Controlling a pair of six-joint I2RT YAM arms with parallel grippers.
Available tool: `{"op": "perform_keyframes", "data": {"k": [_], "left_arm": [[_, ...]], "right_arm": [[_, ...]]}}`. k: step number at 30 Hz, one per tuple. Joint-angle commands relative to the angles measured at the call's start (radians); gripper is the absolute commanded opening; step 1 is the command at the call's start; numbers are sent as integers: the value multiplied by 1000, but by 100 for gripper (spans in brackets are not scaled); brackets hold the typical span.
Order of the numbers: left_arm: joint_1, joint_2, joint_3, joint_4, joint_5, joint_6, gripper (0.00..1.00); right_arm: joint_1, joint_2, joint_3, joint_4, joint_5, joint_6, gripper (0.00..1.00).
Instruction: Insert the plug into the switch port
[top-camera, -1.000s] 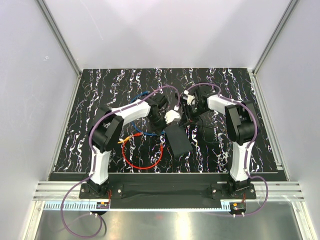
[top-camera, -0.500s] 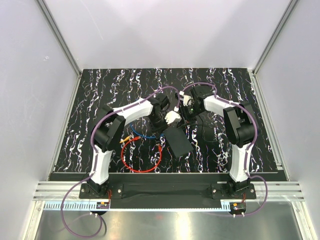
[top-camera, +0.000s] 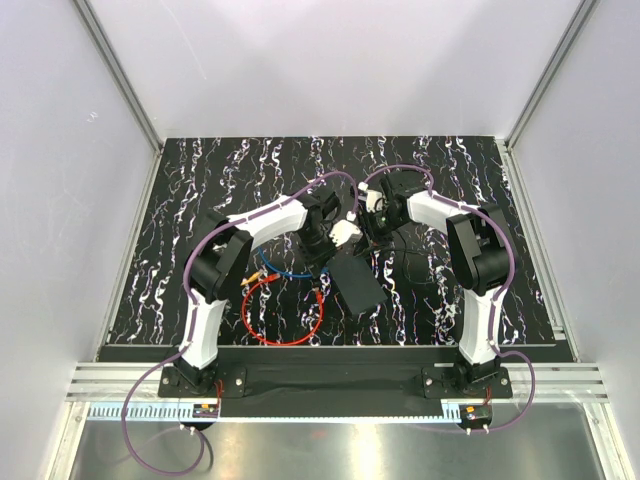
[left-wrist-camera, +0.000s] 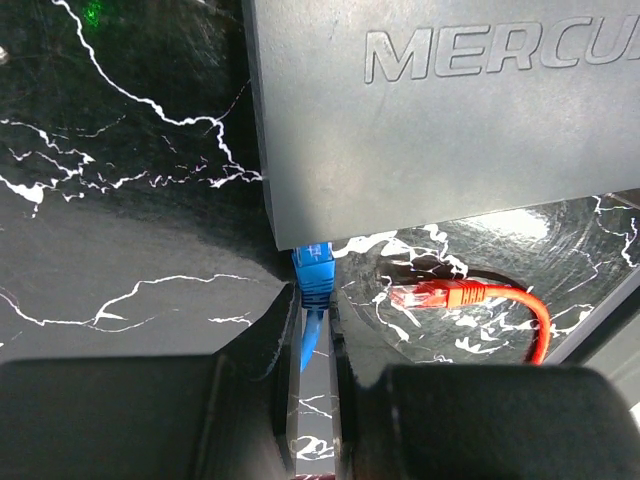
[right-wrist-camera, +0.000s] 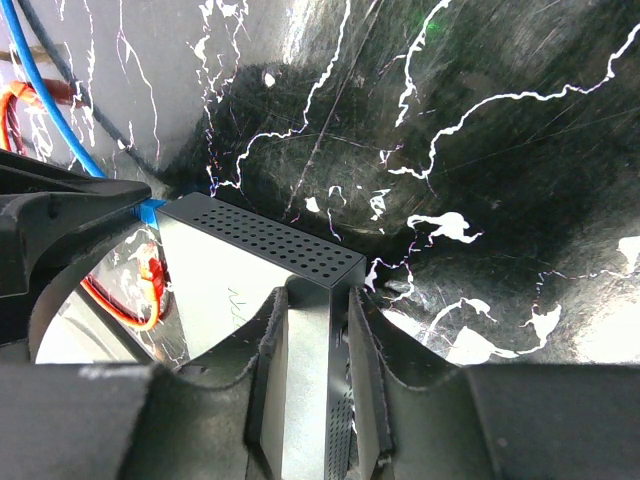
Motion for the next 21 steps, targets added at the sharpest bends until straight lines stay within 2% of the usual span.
{"op": "perform_keyframes", "data": {"k": [1, 8, 15, 21], "left_arm": [[-35, -62, 88, 336, 122, -35, 0], [-35, 12, 94, 446, 136, -88, 0], [-47, -20, 197, 428, 152, -108, 0], [-45, -7, 154, 462, 149, -111, 0]], "right_arm": [[94, 51, -43, 13, 27, -2, 29], [101, 70, -40, 19, -2, 18, 28], [109, 59, -40, 22, -2, 18, 28], [109, 68, -46, 34, -15, 33, 28]]}}
